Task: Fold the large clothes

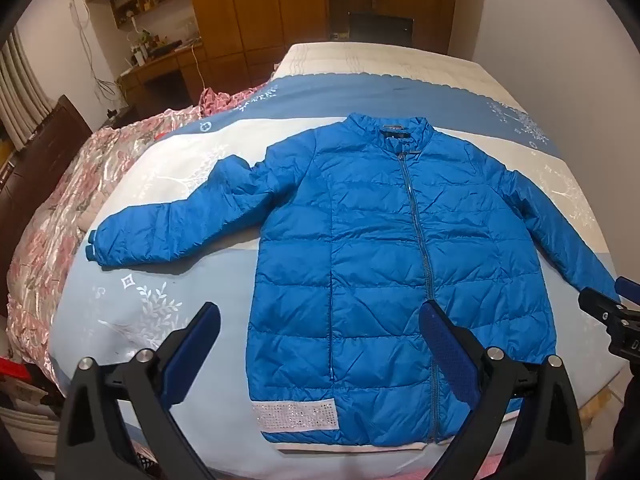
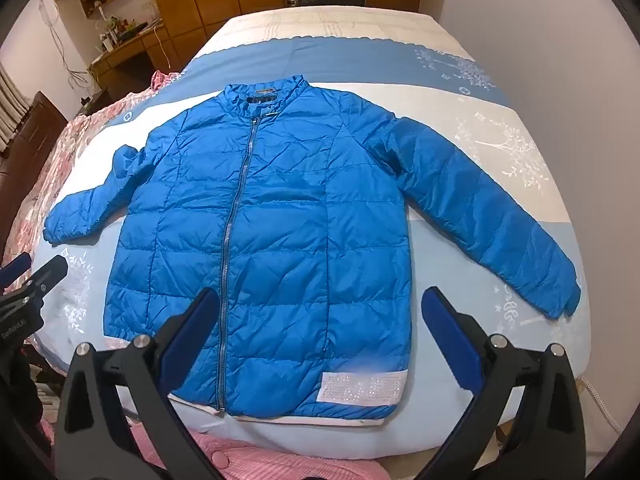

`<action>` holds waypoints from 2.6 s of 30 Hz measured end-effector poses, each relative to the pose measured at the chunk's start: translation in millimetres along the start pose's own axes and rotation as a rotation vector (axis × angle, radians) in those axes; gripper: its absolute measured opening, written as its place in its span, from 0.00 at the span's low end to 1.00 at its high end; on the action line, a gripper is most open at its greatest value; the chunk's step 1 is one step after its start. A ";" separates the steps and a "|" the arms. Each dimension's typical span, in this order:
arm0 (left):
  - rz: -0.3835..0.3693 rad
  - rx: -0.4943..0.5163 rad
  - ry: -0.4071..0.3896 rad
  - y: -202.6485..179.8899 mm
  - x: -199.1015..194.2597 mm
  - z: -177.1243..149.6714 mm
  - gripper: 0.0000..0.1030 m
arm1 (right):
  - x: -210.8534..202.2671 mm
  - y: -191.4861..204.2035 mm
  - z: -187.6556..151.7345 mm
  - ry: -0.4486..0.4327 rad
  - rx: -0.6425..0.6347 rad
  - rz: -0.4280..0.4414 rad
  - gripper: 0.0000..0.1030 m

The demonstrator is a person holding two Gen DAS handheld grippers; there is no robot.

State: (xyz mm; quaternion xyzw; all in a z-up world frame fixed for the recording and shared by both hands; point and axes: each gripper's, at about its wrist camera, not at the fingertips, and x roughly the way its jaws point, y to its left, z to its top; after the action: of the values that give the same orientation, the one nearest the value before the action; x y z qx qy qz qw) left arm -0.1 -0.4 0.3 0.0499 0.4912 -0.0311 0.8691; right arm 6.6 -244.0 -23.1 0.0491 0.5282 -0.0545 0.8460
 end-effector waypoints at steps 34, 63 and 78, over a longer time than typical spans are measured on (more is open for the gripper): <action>-0.002 -0.002 -0.005 -7.3 -2.2 7.6 0.96 | -0.4 0.1 2.4 -0.003 -0.002 -0.008 0.97; 0.000 -0.004 -0.011 -1.3 -3.3 7.3 0.96 | -3.4 0.9 4.9 -0.008 -0.004 -0.010 0.97; 0.000 -0.006 -0.012 -1.2 -3.5 7.9 0.96 | -3.9 1.1 4.3 -0.011 -0.005 -0.010 0.97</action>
State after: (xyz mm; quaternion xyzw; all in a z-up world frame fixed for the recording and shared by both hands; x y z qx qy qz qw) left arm 4.7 -2.6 7.2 0.0472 0.4862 -0.0302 0.8721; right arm 8.9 -243.4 -17.7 0.0443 0.5238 -0.0577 0.8487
